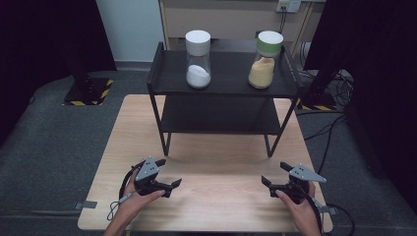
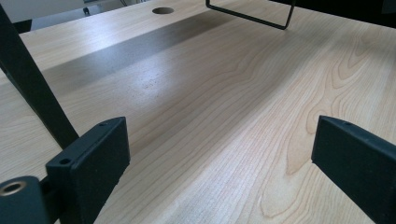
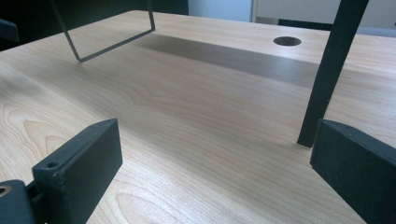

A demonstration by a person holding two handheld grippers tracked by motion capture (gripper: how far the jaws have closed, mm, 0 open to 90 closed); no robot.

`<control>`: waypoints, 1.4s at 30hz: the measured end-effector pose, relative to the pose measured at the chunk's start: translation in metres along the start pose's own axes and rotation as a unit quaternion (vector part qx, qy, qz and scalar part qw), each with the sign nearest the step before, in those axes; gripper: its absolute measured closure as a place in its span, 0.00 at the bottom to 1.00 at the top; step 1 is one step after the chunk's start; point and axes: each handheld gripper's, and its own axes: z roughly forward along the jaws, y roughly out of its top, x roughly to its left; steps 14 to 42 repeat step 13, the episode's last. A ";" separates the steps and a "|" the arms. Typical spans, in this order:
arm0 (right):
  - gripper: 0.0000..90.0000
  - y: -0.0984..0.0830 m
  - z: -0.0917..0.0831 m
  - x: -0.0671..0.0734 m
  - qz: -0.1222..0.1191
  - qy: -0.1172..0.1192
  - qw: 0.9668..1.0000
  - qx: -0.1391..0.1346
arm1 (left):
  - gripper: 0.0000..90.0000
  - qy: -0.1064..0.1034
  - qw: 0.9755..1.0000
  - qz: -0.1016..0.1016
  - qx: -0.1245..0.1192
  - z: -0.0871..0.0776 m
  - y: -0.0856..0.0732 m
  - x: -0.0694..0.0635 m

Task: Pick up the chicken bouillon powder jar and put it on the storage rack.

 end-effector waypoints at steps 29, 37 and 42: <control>0.02 -0.008 -0.002 -0.001 0.018 -0.010 1.000 -0.005 | 0.03 -0.002 1.000 0.002 0.001 0.001 -0.001 0.000; 0.02 -0.008 -0.002 -0.001 0.018 -0.010 1.000 -0.005 | 0.03 -0.002 1.000 0.002 0.001 0.001 -0.001 0.000; 0.02 -0.008 -0.002 -0.001 0.018 -0.010 1.000 -0.005 | 0.03 -0.002 1.000 0.002 0.001 0.001 -0.001 0.000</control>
